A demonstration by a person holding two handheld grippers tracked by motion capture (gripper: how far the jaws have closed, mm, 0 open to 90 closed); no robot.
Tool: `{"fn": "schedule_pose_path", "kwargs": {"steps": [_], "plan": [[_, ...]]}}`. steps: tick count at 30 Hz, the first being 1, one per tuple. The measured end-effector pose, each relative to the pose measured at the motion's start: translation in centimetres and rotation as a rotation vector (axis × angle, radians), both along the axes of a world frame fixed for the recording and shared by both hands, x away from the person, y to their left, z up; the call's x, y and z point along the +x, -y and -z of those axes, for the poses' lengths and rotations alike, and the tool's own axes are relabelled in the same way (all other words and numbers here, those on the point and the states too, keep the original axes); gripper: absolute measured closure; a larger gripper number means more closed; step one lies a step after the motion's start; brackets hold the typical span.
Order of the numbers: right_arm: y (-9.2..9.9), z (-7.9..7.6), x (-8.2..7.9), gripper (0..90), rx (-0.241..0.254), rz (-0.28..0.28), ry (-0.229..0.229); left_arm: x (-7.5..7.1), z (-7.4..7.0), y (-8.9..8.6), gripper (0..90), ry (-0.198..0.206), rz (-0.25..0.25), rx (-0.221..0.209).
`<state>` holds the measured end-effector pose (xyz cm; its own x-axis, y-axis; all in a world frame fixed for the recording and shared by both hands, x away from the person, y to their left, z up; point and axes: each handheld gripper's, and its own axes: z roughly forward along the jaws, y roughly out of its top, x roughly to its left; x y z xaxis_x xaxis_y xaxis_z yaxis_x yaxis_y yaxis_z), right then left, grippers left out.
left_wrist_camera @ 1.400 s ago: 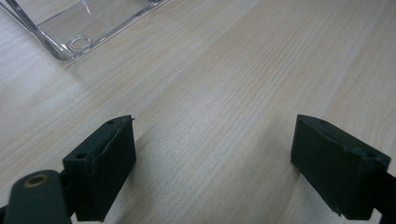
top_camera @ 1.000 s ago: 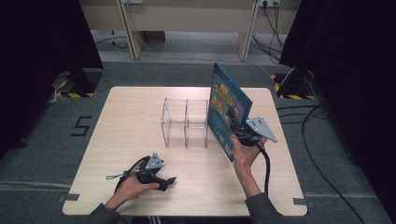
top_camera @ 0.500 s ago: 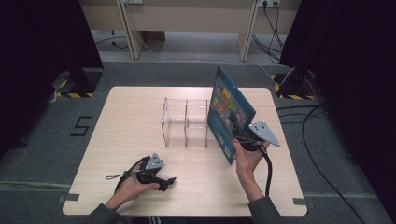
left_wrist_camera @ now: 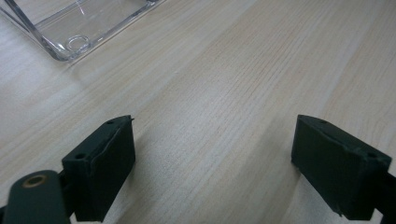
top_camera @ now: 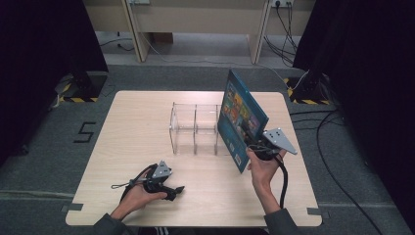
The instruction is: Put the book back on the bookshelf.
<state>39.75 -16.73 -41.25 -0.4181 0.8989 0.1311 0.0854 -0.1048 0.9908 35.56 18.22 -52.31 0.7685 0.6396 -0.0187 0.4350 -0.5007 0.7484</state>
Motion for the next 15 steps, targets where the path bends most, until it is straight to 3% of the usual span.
{"fn": "schedule_pose_path", "kwargs": {"steps": [3,15], "plan": [[0.3,0.2,-0.2,67.5,-0.012,-0.011,-0.022,0.0,0.0,0.0,12.7,-0.001,0.000,0.000],[1.4,0.7,-1.9,62.9,-0.059,-0.040,-0.039,0.0,0.0,0.0,12.7,-0.001,0.000,0.000]]}}
